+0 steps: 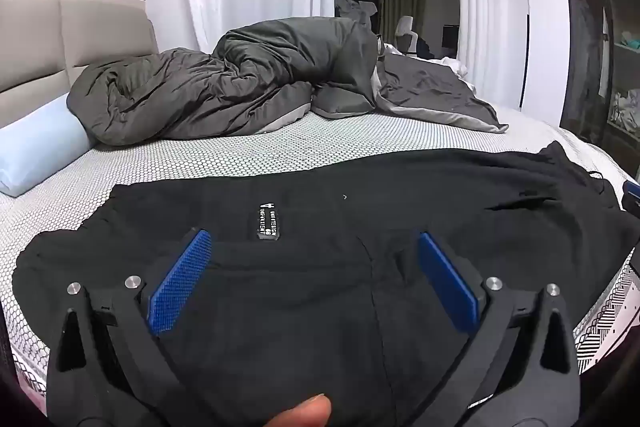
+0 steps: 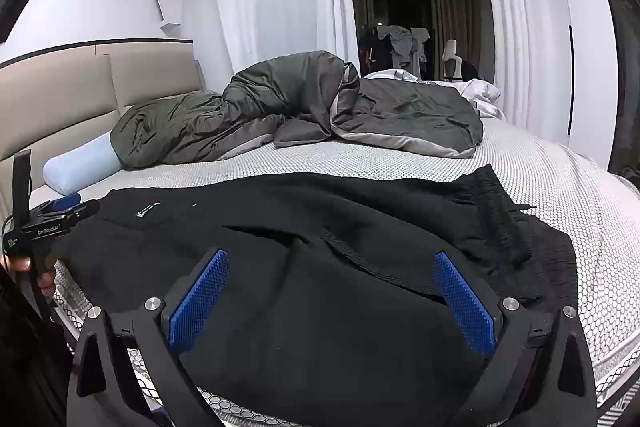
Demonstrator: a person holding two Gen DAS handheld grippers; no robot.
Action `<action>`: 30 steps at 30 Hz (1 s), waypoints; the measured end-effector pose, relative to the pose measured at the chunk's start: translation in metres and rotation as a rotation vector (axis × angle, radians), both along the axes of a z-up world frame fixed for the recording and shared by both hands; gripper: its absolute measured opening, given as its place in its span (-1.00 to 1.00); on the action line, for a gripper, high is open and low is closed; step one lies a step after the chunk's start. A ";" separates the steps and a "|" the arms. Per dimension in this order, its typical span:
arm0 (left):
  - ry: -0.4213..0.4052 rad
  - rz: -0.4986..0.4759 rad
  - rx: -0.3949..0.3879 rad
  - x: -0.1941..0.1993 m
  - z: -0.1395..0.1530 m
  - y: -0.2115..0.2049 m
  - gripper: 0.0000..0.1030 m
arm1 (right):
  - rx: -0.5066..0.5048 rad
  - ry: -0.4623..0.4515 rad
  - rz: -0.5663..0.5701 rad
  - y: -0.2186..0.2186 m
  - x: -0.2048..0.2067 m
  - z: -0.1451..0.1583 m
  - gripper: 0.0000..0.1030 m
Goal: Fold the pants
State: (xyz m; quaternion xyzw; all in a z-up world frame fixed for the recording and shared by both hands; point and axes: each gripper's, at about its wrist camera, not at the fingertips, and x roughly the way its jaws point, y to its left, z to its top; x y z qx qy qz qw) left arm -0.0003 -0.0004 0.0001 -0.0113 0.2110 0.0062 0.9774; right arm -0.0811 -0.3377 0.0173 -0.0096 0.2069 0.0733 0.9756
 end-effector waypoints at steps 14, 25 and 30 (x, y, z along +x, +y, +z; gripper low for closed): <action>0.002 0.006 -0.016 -0.005 0.001 0.003 0.99 | 0.018 0.007 -0.006 0.000 0.005 0.002 1.00; 0.006 0.003 -0.003 -0.001 -0.002 0.002 0.99 | 0.014 0.009 -0.005 -0.003 0.003 0.000 1.00; 0.008 0.004 -0.003 -0.001 -0.003 0.002 0.99 | 0.013 0.009 -0.005 -0.002 0.004 0.000 1.00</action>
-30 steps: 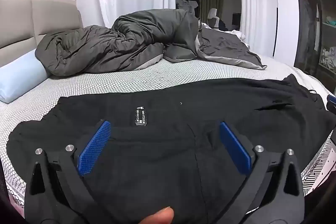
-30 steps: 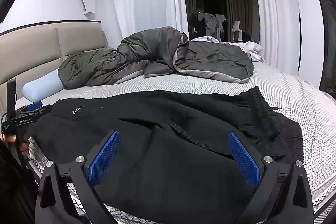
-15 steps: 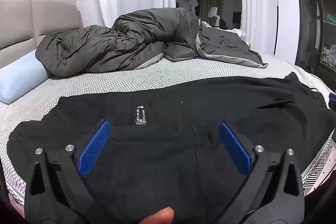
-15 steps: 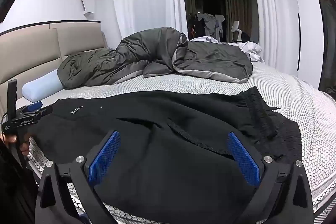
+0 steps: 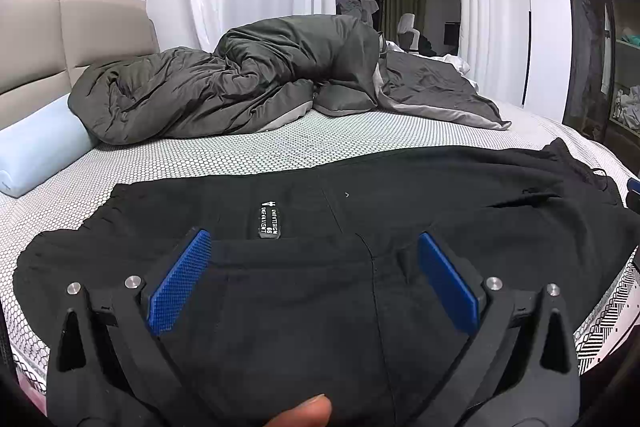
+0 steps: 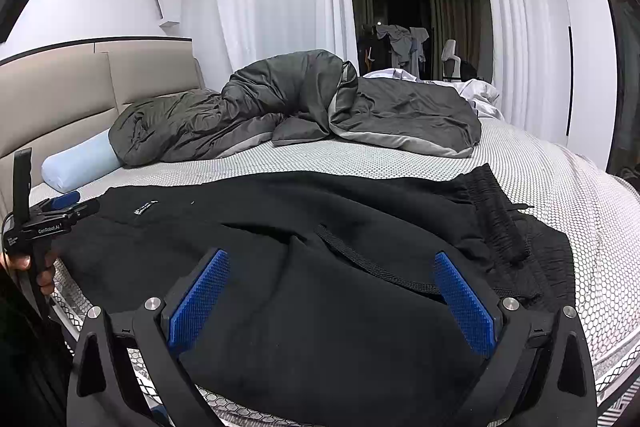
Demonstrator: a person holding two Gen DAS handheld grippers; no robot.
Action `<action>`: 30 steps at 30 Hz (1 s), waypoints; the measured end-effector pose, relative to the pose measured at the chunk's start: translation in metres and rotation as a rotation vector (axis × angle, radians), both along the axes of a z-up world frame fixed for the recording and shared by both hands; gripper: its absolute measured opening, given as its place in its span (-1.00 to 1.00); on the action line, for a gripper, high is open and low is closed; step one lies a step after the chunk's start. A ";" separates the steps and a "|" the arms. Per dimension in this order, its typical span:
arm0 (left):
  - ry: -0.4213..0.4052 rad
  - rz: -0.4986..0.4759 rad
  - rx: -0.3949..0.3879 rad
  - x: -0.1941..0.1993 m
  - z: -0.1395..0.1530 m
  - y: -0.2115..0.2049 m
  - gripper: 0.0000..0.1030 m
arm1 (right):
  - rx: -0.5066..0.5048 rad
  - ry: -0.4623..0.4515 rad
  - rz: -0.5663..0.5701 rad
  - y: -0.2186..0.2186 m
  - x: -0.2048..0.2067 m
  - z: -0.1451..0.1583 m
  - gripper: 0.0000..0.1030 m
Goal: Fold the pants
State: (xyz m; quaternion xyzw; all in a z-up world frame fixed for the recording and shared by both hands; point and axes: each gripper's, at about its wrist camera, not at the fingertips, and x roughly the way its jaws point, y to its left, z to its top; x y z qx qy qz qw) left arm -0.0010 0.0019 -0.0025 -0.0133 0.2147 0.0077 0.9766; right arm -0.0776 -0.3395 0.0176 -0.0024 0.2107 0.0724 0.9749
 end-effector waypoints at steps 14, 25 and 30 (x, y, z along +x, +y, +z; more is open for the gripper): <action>-0.011 -0.003 -0.026 -0.003 0.004 0.010 0.99 | 0.007 0.021 -0.019 0.000 0.008 -0.005 1.00; 0.030 0.023 -0.059 0.005 0.001 0.015 0.99 | -0.005 0.018 -0.033 0.001 0.009 -0.003 1.00; 0.055 0.042 -0.067 0.012 -0.002 0.019 0.99 | -0.003 0.008 -0.032 0.000 0.006 -0.001 1.00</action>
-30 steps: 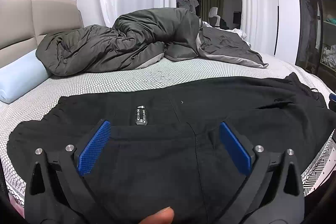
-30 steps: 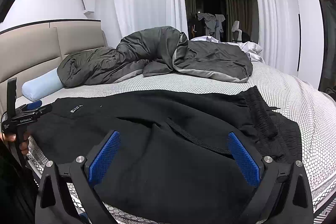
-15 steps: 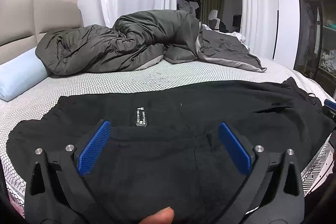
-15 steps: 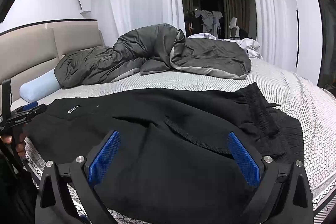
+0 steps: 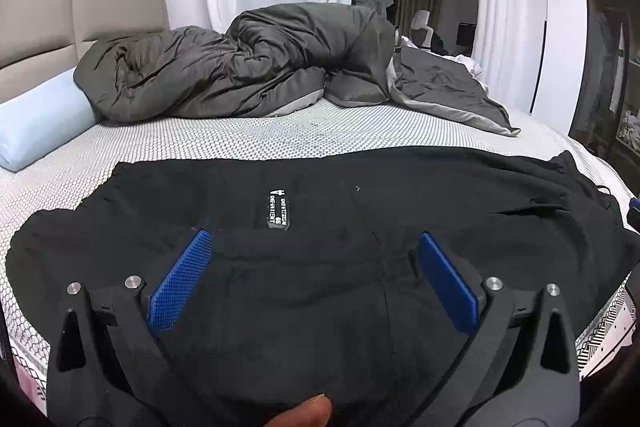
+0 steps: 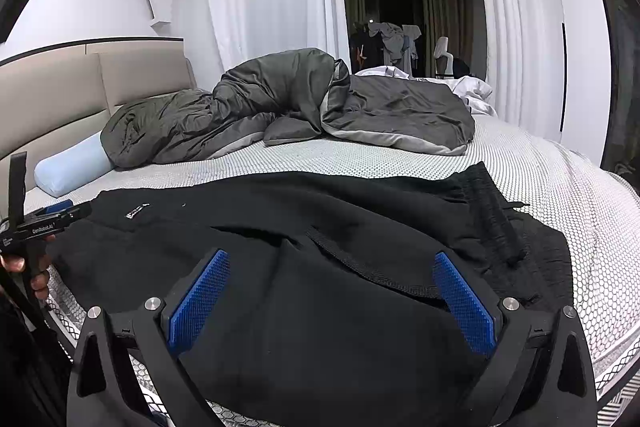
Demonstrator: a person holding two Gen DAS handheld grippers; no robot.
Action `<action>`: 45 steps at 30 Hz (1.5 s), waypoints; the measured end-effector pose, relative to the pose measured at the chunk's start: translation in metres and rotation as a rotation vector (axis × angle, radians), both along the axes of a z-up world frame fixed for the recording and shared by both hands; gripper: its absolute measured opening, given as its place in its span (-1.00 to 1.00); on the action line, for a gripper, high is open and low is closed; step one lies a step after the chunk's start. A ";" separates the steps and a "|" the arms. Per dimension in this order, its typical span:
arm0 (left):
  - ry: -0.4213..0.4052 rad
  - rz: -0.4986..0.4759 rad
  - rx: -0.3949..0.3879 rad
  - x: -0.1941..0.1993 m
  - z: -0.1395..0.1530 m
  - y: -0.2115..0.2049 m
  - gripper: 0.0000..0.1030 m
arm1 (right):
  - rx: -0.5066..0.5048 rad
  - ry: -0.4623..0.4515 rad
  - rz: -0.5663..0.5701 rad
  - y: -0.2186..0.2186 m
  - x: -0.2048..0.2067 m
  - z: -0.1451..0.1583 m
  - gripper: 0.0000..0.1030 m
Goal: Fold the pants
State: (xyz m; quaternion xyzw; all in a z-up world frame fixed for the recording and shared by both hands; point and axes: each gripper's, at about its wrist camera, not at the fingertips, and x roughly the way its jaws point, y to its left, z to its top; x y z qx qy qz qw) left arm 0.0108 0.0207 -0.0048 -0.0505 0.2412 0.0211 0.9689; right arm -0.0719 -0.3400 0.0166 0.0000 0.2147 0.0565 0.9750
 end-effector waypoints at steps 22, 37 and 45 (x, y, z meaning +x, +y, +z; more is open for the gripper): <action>0.068 0.259 -0.037 -0.055 0.016 0.093 0.99 | 0.039 0.001 0.008 -0.004 -0.003 0.006 1.00; 0.229 0.402 -0.280 -0.082 -0.037 0.211 0.96 | 0.028 0.098 -0.074 -0.013 -0.004 -0.009 1.00; 0.252 0.404 -0.313 -0.060 -0.052 0.243 0.42 | 0.073 0.110 -0.125 -0.019 -0.007 -0.014 1.00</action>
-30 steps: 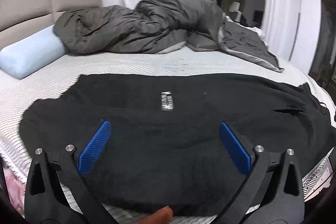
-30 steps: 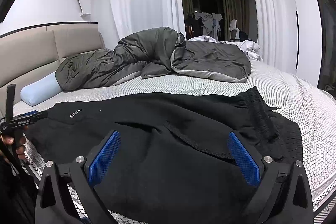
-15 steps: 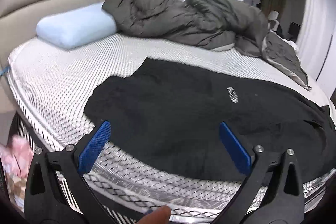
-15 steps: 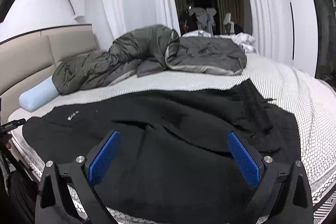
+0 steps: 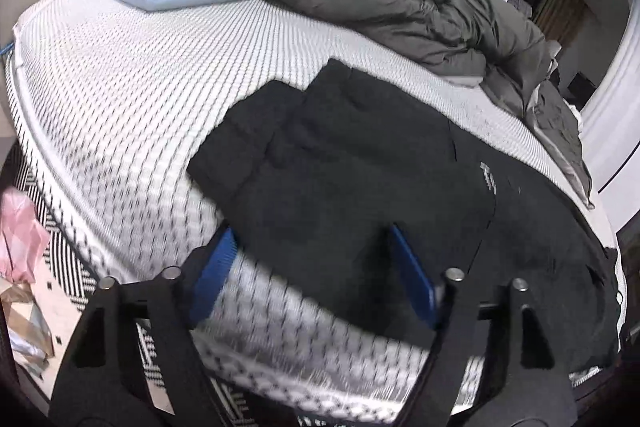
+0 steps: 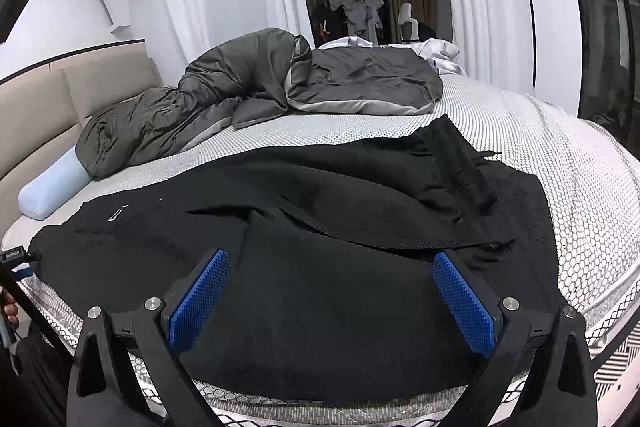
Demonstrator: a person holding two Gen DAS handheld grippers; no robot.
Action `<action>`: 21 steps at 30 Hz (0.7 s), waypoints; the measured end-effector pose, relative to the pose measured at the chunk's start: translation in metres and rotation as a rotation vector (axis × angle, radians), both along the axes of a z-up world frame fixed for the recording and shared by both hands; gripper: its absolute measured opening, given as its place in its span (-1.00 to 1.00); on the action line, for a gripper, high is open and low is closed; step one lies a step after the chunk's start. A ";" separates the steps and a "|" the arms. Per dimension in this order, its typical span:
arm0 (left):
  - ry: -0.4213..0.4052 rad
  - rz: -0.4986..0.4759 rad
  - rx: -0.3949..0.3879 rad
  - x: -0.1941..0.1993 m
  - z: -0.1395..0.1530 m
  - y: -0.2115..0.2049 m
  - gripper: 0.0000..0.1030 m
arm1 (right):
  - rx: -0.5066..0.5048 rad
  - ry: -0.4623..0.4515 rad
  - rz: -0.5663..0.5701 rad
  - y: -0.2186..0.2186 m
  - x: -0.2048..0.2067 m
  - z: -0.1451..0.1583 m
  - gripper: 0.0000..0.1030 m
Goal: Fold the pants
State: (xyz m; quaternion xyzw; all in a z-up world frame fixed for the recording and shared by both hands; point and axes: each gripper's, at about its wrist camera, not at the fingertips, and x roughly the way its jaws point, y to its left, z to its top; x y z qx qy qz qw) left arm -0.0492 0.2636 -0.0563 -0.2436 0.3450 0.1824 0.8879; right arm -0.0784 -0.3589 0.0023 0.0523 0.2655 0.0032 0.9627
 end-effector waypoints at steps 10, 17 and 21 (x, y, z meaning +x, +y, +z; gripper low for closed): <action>0.043 -0.032 0.069 0.010 0.007 0.002 -1.00 | -0.065 0.060 0.002 0.016 0.011 -0.012 1.00; 0.109 -0.025 0.133 0.006 0.009 -0.014 -0.89 | -0.091 0.079 0.000 0.015 0.011 -0.014 1.00; 0.081 -0.042 0.169 -0.001 0.029 -0.032 0.05 | -0.094 0.084 -0.004 0.011 0.007 -0.014 1.00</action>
